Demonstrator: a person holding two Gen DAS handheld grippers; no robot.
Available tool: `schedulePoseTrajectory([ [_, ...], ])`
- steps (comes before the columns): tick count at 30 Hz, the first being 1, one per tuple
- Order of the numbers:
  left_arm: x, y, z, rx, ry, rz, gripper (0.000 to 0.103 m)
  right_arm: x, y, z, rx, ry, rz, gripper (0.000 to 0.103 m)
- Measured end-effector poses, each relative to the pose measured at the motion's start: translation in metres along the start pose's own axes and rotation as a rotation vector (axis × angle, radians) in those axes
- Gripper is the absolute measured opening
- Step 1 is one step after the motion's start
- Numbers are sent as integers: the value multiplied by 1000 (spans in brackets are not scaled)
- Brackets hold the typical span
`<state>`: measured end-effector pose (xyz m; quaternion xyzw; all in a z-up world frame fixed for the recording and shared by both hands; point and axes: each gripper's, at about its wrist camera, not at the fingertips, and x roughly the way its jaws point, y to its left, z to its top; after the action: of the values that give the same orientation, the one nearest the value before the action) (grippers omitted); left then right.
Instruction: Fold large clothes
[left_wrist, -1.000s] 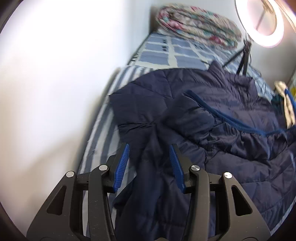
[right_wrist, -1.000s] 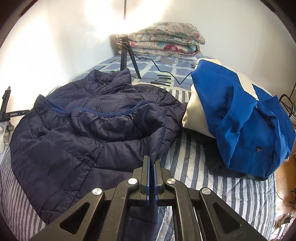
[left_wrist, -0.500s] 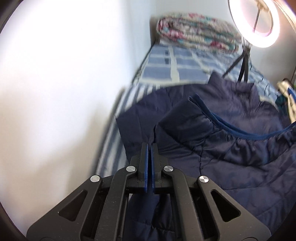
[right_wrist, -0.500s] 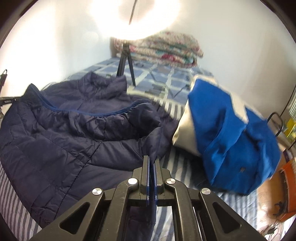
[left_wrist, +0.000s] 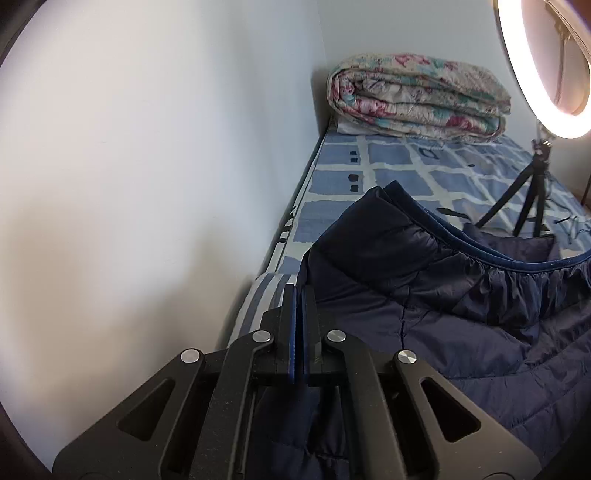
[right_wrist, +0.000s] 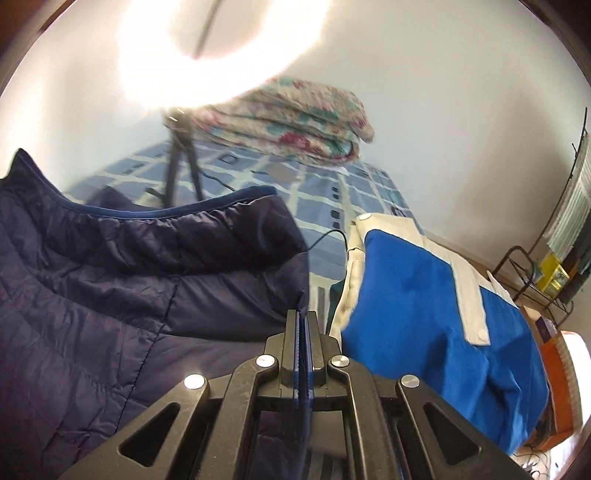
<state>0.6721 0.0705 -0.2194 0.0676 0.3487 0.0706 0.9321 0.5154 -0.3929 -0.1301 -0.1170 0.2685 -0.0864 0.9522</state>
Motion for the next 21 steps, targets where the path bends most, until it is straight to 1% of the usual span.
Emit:
schedulePoseTrajectory([
  [2, 22, -8, -1, 6, 23, 10, 0, 21, 6, 3, -5, 34, -45, 0],
  [4, 48, -16, -7, 19, 47, 38, 0, 43, 11, 1, -26, 72, -74, 0],
  [5, 61, -20, -11, 33, 67, 53, 0, 53, 15, -2, -40, 93, -92, 0],
  [6, 77, -23, -16, 49, 107, 64, 2, 62, 18, -6, -62, 114, -117, 0],
  [7, 90, -26, -21, 60, 139, 69, 4, 67, 20, -9, -75, 128, -127, 0],
  [9, 98, -29, -23, 72, 147, 74, 5, 76, 23, -15, -87, 156, -124, 0],
  [10, 95, -29, -21, 70, 135, 79, 9, 78, 24, -16, -88, 157, -119, 0],
  [11, 89, -27, -18, 69, 116, 79, 19, 77, 24, -17, -89, 157, -119, 0],
  [13, 69, -21, -10, 58, 74, 92, 29, 67, 24, -19, -84, 146, -98, 0],
  [14, 53, -17, -6, 51, 41, 91, 29, 59, 22, -19, -77, 137, -83, 2],
  [15, 39, -14, -3, 44, 15, 84, 29, 55, 19, -19, -66, 131, -69, 7],
  [16, 23, -13, -1, 37, -4, 64, 29, 45, 14, -20, -41, 124, -46, 17],
  [17, 6, -15, 0, 43, -17, 25, 30, 31, 11, -25, -10, 112, -13, 20],
  [19, -31, -30, -6, 88, -34, -52, 29, 7, 8, -31, 18, 94, 25, 23],
  [20, -48, -39, -13, 100, -33, -112, 29, -8, 10, -37, 23, 81, 52, 23],
  [21, -61, -49, -20, 111, -24, -173, 29, -28, 12, -43, 31, 58, 110, 23],
])
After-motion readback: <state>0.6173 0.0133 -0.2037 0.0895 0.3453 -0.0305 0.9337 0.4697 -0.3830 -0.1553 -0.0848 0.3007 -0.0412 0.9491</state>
